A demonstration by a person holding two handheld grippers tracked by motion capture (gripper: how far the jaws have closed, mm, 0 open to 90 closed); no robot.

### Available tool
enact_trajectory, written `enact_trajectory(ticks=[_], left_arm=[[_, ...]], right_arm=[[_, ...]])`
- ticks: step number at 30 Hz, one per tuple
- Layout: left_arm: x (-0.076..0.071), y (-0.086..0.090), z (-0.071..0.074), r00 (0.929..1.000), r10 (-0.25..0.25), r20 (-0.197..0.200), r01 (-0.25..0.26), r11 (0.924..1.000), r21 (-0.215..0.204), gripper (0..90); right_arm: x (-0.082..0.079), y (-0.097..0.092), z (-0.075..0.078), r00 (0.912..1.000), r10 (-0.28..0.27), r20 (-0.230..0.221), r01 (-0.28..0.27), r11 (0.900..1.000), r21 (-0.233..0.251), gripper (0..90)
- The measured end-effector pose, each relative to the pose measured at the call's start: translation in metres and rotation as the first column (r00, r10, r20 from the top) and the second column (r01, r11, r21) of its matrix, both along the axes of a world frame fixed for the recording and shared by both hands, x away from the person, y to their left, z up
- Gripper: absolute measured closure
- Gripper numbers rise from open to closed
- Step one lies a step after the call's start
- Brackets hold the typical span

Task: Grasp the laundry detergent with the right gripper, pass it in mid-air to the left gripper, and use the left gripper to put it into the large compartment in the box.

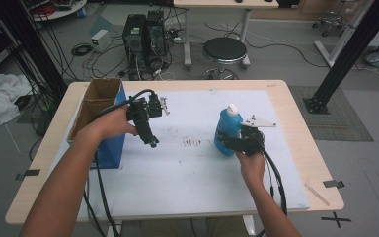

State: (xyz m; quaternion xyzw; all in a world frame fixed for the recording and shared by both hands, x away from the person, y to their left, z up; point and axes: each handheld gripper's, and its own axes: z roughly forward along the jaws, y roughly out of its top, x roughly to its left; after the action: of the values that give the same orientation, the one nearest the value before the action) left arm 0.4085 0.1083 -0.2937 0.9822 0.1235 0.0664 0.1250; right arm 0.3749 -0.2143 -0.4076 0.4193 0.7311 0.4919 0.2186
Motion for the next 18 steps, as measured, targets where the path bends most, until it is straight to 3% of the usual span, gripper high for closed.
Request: enact_trajectory(ticks=[8, 18], left_arm=[[-0.0004, -0.0005, -0.0004, 1.0, 0.0, -0.004, 0.0, 1.0, 0.002, 4.8], [0.0002, -0.0006, -0.0004, 1.0, 0.0, -0.003, 0.0, 1.0, 0.0, 4.8]], right_arm=[[-0.0014, 0.0008, 0.0005, 0.9998, 0.01, 0.019, -0.01, 0.9999, -0.005, 41.0], [-0.0036, 0.0013, 0.0007, 0.999, 0.009, 0.044, -0.008, 0.9999, -0.015, 44.2]])
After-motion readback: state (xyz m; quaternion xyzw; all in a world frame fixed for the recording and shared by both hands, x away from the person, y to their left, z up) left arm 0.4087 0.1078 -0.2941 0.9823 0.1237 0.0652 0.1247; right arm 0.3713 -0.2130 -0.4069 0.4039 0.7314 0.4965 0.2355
